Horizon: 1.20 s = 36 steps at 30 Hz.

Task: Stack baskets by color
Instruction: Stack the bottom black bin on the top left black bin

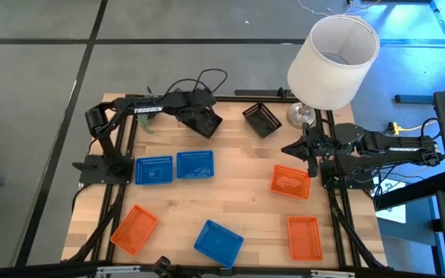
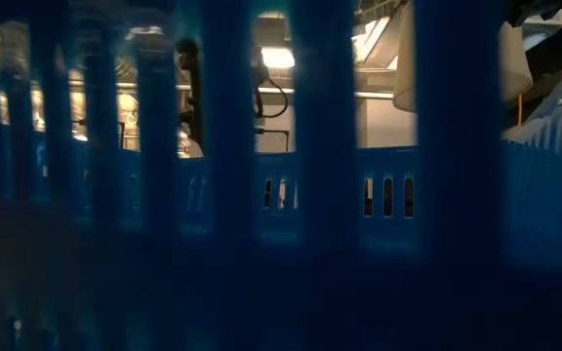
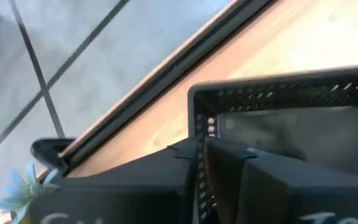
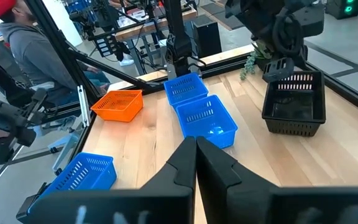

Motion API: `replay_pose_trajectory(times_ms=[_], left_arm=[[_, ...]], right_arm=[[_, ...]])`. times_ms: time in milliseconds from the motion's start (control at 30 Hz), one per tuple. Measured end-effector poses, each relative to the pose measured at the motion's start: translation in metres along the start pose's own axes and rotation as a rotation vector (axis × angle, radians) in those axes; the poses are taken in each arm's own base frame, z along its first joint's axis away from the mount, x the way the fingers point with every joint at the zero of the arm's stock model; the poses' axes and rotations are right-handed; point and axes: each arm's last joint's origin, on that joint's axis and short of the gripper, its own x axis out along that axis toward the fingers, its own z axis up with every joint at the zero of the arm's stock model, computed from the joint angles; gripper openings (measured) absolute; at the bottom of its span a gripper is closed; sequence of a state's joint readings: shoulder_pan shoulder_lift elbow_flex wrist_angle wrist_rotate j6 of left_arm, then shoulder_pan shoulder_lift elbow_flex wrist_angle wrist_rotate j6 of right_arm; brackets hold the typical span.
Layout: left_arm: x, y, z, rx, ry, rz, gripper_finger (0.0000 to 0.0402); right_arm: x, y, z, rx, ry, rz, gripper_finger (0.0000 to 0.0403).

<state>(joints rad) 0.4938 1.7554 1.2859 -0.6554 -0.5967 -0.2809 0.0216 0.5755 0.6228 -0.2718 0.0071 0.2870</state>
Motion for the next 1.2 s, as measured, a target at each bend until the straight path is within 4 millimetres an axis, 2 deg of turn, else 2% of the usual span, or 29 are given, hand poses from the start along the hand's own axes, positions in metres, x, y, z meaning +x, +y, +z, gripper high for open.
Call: replay_pose_trajectory(times_ms=[100,667,767,933,1067,1200], left_arm=[[0.004,0.001,0.0,-0.034,0.01,-0.001,0.0004],[0.041,-0.013,-0.012,0.017,0.138,-0.04,0.0],[0.036,-0.012,-0.011,0.034,0.123,-0.039,0.0],[0.011,-0.003,-0.003,0.023,0.035,0.032,0.0],[0.014,0.003,-0.004,0.042,0.049,0.058,0.0],[0.026,-0.001,-0.008,0.056,0.09,0.056,0.0]], right_arm=[[0.0,0.0,0.0,0.0,0.0,0.0,0.0012],[0.0,0.0,0.0,0.0,0.0,0.0,0.0012],[0.0,0.0,0.0,0.0,0.0,0.001,0.0012],[0.0,0.0,0.0,0.0,0.0,0.0,0.0012],[0.0,0.0,0.0,-0.001,0.0,0.0,0.0012],[0.0,0.0,0.0,0.0,0.0,0.0,0.0012]])
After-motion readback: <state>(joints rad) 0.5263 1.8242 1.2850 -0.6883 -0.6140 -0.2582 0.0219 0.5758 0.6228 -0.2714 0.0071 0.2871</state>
